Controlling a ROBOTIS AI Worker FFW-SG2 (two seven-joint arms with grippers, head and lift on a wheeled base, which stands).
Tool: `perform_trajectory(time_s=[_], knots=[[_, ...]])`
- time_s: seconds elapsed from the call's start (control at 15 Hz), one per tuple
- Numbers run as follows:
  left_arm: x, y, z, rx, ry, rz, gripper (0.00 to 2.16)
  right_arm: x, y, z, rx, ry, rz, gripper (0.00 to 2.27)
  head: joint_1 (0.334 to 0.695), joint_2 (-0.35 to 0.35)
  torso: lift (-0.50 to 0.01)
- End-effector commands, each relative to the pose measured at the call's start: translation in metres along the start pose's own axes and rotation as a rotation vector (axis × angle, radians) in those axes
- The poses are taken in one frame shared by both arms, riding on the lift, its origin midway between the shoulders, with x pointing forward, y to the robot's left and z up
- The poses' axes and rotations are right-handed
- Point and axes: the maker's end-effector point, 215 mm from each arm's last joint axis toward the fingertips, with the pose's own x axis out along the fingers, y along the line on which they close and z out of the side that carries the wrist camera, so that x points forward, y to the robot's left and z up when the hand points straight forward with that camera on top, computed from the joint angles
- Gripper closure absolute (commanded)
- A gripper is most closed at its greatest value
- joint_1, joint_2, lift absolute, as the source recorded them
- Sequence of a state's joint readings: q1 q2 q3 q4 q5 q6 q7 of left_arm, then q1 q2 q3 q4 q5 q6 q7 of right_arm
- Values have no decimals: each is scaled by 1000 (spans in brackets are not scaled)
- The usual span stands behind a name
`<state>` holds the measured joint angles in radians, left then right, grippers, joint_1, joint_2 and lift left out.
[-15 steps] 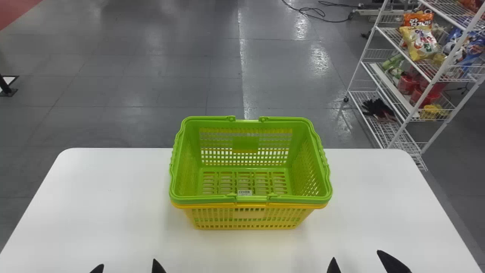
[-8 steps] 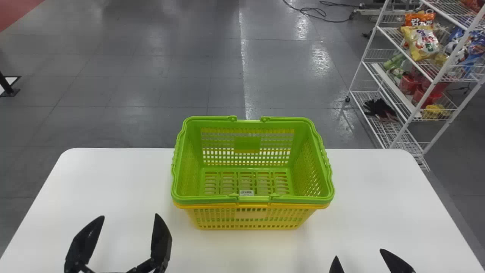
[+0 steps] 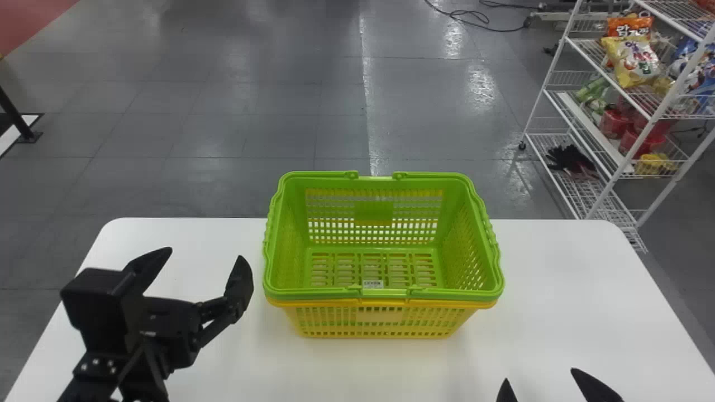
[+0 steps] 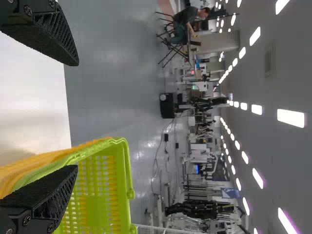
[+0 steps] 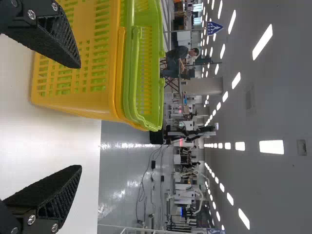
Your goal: Grasp handle with right gripper to insert into left gripper then lift and swing left to center
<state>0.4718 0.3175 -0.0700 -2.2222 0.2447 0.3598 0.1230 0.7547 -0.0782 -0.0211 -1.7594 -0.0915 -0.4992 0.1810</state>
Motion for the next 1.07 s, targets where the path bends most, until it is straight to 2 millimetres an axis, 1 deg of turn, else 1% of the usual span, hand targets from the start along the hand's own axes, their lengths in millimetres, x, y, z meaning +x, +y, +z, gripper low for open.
perform_trajectory(time_s=[0.0, 0.07, 0.13, 0.4, 0.53, 0.6, 0.73, 0.87, 1.0], knots=[[15, 10, 7, -56, 69, -49, 46, 0, 1, -2, -4, 5, 2, 63, 695, -3, -93], [22, 12, 13, -74, 93, -69, 46, 0, 1, -2, -4, 8, 2, 63, 695, 0, -93], [29, 11, 24, -78, 87, -82, 46, 0, 1, -4, -4, 15, 3, 66, 695, 3, -93], [44, -9, 38, -122, 161, -208, 46, -2, 2, -6, -6, 21, 4, 70, 695, -2, -93], [53, -21, 39, -144, 195, -288, 46, -2, 4, -5, -6, 20, 6, 70, 695, -22, -93], [57, -27, 36, -159, 220, -324, 46, -3, 3, -6, -9, 24, 5, 70, 695, -30, -93], [64, -41, 33, -226, 262, -393, 46, -5, 3, -8, -10, 28, 4, 73, 695, -43, -93], [72, -39, 32, -288, 318, -439, 46, -5, 3, -8, -11, 28, 5, 73, 695, -63, -93], [81, -31, 36, -385, 362, -486, 46, -6, 3, -9, -11, 33, 6, 73, 695, -68, -93]])
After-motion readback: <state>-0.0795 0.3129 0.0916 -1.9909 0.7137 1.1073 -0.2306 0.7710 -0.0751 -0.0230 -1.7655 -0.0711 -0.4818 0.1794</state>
